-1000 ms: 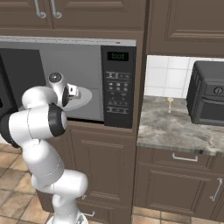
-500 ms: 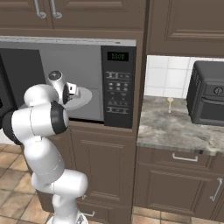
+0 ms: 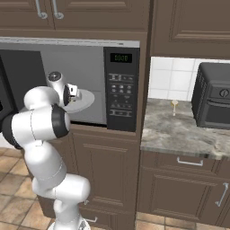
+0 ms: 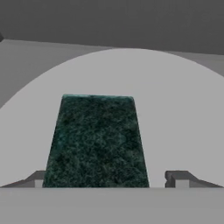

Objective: Place the sponge inside the microwave to prepare for sanitizing.

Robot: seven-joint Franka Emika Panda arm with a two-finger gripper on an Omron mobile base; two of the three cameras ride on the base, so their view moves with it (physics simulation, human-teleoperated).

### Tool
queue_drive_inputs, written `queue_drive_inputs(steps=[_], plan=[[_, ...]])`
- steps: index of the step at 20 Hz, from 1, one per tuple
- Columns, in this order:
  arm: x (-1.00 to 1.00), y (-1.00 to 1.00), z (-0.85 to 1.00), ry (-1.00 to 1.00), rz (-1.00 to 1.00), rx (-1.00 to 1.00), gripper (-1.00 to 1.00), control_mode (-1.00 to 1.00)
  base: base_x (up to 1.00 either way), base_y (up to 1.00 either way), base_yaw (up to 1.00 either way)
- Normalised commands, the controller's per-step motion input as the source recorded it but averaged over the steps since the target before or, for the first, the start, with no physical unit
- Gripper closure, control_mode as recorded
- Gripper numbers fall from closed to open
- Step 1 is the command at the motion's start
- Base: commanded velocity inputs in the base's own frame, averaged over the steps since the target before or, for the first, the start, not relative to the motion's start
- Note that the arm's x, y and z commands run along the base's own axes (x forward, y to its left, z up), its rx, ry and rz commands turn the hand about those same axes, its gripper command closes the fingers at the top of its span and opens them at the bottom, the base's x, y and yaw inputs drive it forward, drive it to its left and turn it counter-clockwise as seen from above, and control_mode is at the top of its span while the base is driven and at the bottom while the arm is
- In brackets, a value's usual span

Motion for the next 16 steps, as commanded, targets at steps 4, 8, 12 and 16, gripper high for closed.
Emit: queue_drive_inputs(steps=[4,8,12,16], plan=[[-0.09,0.00,0.13,0.00,0.00,0.00,-1.00,-1.00,0.00,0.00,0.00],[-0.33,0.00,0.18,0.00,0.00,0.01,-1.00,-1.00,0.00,0.00,0.00],[-0.51,0.00,0.19,-0.01,0.00,0.00,-1.00,-1.00,0.00,0.00,0.00],[-0.47,0.00,0.14,-0.01,0.00,0.00,-1.00,-1.00,0.00,0.00,0.00]])
